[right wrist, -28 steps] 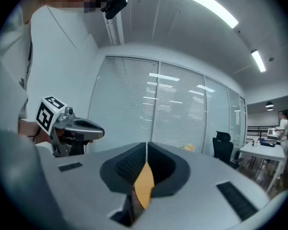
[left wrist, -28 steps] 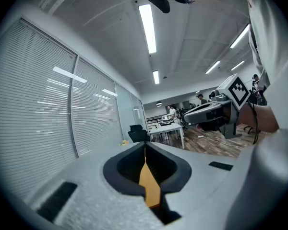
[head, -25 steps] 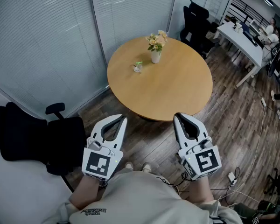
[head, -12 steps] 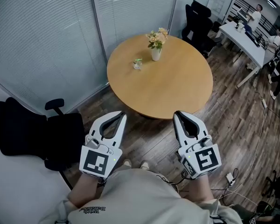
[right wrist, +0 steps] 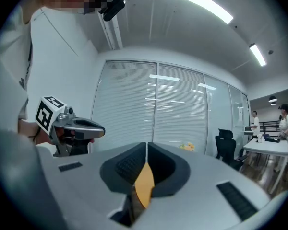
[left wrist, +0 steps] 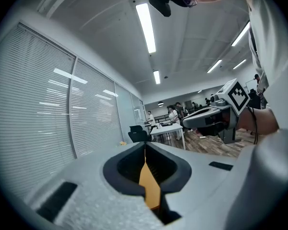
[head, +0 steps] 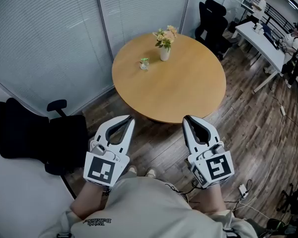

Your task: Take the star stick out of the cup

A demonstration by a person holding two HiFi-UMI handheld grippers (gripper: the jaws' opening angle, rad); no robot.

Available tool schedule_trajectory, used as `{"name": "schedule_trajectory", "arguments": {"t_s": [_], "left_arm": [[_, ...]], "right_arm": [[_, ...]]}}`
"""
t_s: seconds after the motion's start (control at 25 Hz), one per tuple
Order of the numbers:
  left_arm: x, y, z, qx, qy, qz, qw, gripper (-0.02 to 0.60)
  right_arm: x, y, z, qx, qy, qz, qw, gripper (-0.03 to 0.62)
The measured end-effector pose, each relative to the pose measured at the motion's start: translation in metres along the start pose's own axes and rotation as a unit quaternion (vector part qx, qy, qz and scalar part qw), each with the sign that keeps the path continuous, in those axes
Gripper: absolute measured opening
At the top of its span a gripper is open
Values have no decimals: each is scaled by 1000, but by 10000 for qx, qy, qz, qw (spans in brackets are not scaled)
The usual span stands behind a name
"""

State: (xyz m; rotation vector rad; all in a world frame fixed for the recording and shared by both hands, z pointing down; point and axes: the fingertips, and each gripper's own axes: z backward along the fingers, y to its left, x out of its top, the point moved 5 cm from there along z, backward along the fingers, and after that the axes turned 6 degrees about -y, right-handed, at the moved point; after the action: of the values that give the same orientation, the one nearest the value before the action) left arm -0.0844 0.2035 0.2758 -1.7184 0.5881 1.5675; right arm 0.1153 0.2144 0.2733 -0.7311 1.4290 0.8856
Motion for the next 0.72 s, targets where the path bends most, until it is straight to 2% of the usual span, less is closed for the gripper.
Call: {"name": "schedule_trajectory", "arguments": {"t_s": [0.32,0.72], "left_arm": [[3,-22,-5,134,73,15,9999,23],[2,-37,-2,125,169,-107,9997,23]], "right_arm": [[-7,-13,17,142,-56,-97,9998,35],[-11,-10,23,269,-166,-249,9992,36]]}}
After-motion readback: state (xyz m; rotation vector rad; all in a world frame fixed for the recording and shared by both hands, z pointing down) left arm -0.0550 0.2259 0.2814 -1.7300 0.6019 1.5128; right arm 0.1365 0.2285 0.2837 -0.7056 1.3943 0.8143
